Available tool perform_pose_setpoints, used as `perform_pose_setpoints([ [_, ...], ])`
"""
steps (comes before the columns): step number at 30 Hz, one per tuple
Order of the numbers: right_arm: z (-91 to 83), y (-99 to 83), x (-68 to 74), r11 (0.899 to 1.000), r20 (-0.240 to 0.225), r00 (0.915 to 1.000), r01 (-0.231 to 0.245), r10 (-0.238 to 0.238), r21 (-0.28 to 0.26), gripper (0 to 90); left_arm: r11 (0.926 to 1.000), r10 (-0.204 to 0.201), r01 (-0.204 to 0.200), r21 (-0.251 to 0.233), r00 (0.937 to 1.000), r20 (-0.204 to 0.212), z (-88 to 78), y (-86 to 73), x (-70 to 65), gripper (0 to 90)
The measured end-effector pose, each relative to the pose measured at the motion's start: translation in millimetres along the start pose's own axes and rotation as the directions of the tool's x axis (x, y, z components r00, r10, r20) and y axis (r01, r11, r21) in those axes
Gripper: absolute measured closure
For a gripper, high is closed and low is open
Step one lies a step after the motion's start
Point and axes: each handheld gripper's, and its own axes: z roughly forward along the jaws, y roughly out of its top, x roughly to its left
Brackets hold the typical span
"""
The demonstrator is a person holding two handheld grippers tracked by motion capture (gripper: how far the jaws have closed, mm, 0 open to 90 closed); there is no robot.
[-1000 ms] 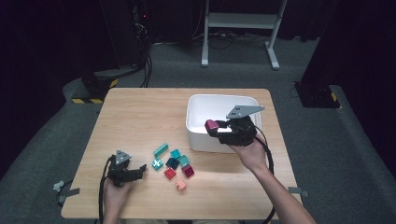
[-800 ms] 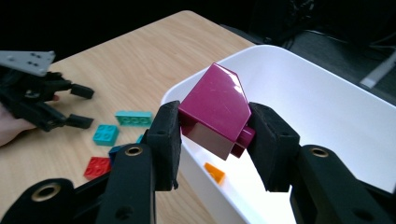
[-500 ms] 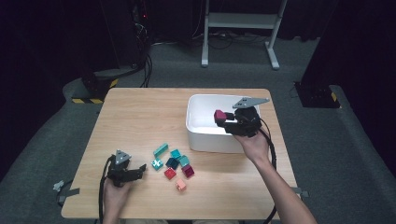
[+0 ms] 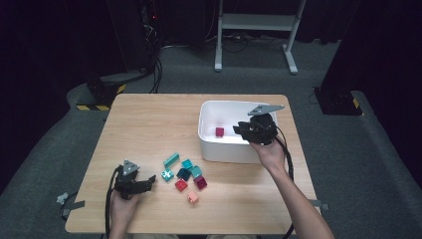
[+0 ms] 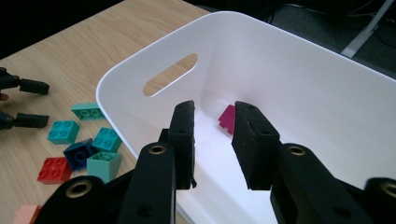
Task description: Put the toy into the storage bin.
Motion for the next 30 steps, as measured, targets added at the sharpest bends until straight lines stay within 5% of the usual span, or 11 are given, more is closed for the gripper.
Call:
perform_pose_setpoints([
  [16,-3.0,-20.4,38.5,0.996,-0.113,0.9926,0.035,-0.044,-0.079,56.1,1.0,0.0,0.0,0.0,1.0,-0.001,0.0,0.0,-0.1,18.6],
  [30,5.5,-46.7,70.8,0.993,-0.121,0.9881,0.086,-0.095,-0.077,49.6,1.0,0.0,0.0,0.002,1.0,-0.002,-0.4,-0.2,-0.1,18.7],
])
